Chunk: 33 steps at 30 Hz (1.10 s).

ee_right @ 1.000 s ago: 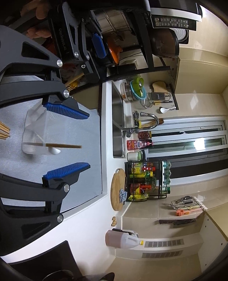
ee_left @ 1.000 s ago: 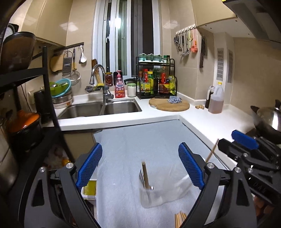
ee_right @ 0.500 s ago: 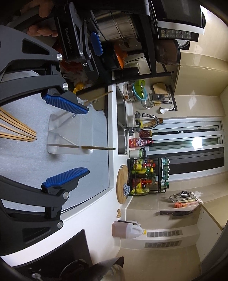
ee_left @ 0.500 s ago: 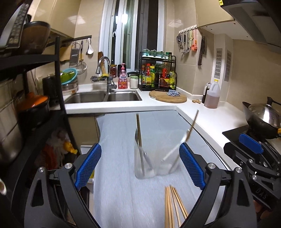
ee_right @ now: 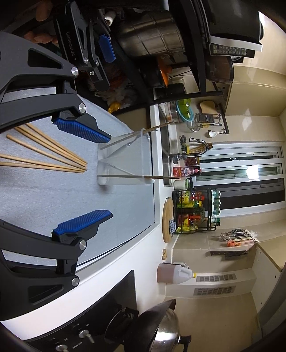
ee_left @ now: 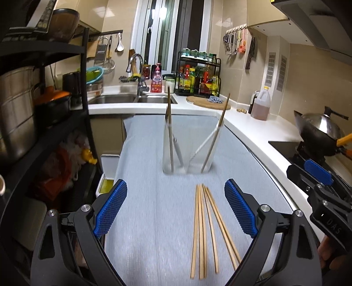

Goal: Organize utensils
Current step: 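Move both open tools back over the wooden chopsticks on the mat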

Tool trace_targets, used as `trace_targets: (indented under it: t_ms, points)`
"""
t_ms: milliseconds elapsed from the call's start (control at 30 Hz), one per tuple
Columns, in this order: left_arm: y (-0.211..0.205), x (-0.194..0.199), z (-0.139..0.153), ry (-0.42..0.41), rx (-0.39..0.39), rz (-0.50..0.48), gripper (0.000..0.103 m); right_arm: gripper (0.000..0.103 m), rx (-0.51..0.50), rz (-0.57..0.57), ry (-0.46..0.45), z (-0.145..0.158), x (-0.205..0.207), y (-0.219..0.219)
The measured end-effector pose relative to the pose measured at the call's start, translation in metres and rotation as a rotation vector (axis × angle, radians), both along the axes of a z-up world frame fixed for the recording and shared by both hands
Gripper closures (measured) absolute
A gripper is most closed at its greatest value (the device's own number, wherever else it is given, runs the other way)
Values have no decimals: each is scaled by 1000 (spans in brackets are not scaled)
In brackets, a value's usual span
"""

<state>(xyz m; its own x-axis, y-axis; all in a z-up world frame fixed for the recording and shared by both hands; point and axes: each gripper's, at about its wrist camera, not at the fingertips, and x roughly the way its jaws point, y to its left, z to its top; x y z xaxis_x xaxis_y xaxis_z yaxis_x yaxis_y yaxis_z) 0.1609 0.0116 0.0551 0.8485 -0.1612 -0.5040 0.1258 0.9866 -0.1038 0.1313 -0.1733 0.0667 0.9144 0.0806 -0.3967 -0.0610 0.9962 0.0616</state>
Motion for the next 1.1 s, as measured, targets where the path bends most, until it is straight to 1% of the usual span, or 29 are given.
trace_targets:
  t_ms: [133,300,400,567,667,800,900,1000,1100]
  points:
    - [0,-17,-13,10,1,4,16,39,6,-2,17,-13,-16,-1]
    - [0,-31,-35,17,6,14,16,39,-15,4,30,-36,-31,1]
    - [1,-35,-52,24,7,23,16,39,-33,11,47,-52,-36,3]
    - [0,-40,-76,42,-17,22,16,39,-22,8,94,-74,-37,-1]
    - [-3,-42,-81,40,-26,19,16,39,1,9,100,-81,-40,-6]
    - [-3,-45,-82,36,-50,13,16,39,5,-5,80,-82,-44,-12]
    - [-4,-45,-78,28,-39,9,16,39,25,-17,96,-83,-42,-16]
    - [-4,-47,-78,22,-20,13,16,39,15,-21,82,-83,-44,-17]
    - [-2,-51,-77,13,-18,26,16,39,14,-17,100,-88,-43,-19]
